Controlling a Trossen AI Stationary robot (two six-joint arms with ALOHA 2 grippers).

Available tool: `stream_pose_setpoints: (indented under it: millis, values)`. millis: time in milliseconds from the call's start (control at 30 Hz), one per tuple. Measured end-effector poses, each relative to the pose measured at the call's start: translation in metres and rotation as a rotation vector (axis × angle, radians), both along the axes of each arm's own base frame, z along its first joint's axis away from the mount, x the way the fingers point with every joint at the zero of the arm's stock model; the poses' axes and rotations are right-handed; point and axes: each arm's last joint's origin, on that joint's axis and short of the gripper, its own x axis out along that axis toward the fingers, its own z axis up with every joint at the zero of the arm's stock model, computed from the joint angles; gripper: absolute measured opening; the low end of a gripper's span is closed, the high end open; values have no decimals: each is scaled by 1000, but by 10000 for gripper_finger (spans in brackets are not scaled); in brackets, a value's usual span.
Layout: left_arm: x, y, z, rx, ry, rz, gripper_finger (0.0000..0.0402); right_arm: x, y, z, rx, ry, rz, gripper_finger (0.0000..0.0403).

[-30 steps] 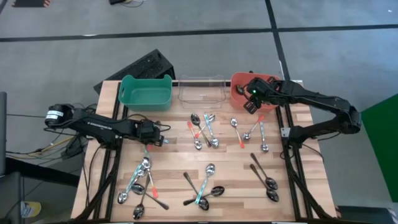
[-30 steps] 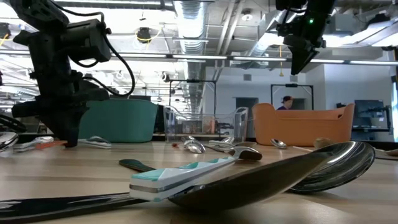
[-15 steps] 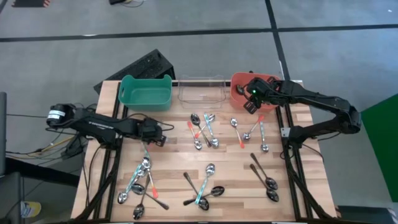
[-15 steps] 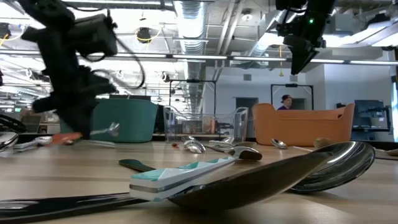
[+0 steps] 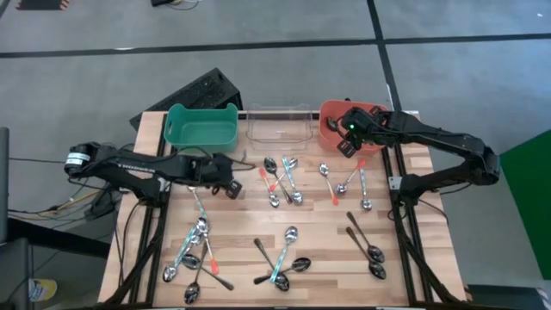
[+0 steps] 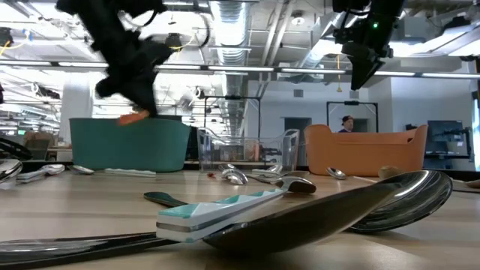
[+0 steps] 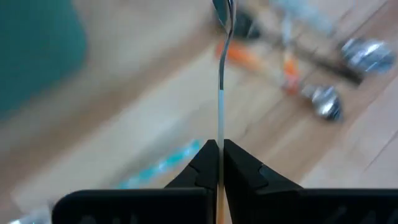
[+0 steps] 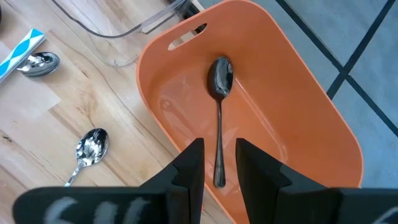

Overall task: Sort silverware by color (type)
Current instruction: Put the orange spoon into the green bin

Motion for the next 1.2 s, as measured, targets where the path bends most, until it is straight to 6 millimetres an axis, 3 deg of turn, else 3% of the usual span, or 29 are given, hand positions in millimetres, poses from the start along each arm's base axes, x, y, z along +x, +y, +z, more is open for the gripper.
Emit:
stream_pose_setpoints:
  millis: [267, 500, 800, 1200]
  values:
    - [12, 37, 61, 240, -33, -57, 0, 0, 0, 0, 0, 0, 0, 114]
    - [-11, 82, 90, 380, 155, 86, 0, 0, 0, 0, 0, -1, -1, 114]
    - [-60, 134, 66, 246, 422, 265, 0, 0, 0, 0, 5, -14, -20, 114]
    - [-77, 158, 24, 138, 518, 161, 0, 0, 0, 0, 6, -15, -21, 114]
